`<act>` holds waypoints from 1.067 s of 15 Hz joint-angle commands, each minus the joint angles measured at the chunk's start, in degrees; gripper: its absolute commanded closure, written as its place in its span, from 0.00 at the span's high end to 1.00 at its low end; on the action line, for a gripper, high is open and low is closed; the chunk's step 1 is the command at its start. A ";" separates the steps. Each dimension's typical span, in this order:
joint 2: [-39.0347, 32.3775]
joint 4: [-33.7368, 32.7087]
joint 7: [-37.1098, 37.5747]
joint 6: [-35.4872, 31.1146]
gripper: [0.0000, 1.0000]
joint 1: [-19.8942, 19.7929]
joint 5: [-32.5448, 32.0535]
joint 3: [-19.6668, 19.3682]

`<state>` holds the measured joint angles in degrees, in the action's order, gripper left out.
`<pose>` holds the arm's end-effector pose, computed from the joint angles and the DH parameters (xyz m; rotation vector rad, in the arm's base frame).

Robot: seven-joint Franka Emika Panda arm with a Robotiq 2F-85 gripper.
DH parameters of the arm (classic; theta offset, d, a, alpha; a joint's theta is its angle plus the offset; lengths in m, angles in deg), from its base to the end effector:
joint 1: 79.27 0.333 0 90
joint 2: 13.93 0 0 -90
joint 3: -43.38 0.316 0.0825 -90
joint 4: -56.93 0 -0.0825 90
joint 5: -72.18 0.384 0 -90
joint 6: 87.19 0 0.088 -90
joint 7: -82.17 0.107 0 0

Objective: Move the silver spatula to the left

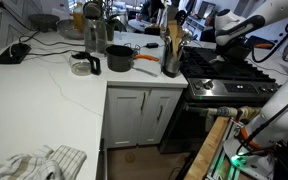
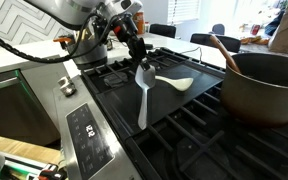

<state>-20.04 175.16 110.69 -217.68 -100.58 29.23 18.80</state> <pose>0.3959 -0.4258 0.4046 2.2892 -1.0001 0.0055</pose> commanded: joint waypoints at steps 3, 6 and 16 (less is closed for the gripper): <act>-0.06 -0.05 5.60 6.57 0.01 2.24 -1.75 1.73; -0.77 -0.27 9.32 9.56 0.01 2.86 -2.94 2.44; -1.93 0.62 17.01 11.48 0.57 3.55 -3.34 3.84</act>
<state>-21.83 175.37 126.37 -206.70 -97.14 26.18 22.41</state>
